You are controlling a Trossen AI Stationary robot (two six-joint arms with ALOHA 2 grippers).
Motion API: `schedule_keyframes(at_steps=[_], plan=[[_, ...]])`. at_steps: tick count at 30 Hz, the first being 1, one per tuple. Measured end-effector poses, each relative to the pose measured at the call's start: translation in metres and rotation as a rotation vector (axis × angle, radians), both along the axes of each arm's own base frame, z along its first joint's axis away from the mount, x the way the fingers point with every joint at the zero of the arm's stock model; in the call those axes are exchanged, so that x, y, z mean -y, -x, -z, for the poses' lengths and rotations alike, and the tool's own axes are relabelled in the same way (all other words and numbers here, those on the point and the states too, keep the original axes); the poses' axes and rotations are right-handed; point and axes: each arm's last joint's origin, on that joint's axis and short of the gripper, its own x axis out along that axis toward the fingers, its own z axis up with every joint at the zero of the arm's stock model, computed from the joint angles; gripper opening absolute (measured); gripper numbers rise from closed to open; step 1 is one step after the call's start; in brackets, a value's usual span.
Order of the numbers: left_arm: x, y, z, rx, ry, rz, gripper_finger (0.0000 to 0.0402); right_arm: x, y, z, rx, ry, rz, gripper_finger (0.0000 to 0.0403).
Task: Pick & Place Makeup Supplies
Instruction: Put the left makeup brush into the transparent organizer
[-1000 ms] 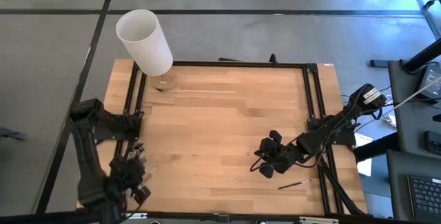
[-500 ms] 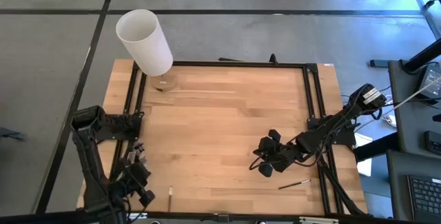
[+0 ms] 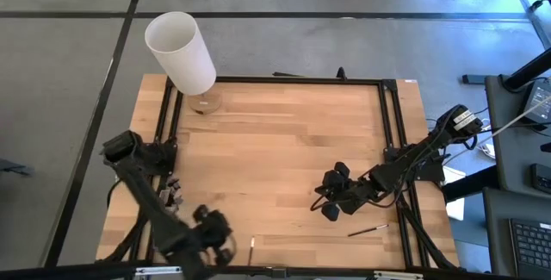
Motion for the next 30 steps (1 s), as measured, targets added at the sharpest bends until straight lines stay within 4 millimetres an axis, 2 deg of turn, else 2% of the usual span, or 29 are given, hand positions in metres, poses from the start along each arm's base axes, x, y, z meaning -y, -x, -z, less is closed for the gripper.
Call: schedule_keyframes(at_steps=[7,13,20,26,30], plan=[[-0.012,-0.053,0.027,-0.061,0.068,0.050,0.0085,0.000,0.000,0.000,0.002,-0.001,0.000,0.0017],[-0.010,-0.070,0.036,-0.066,0.148,0.120,0.0121,0.001,-0.001,0.000,-0.003,0.029,-0.021,0.0017],[-0.014,-0.081,0.039,0.000,0.235,-0.038,0.0129,0.005,-0.003,0.000,-0.008,0.016,-0.004,0.0016],[-0.012,-0.102,0.079,-0.121,0.435,-0.103,0.0130,0.004,-0.002,0.001,-0.025,-0.069,0.022,0.0016],[-0.012,-0.117,0.091,-0.125,0.541,-0.075,0.0130,0.003,-0.001,0.002,-0.035,-0.104,0.034,0.0016]])
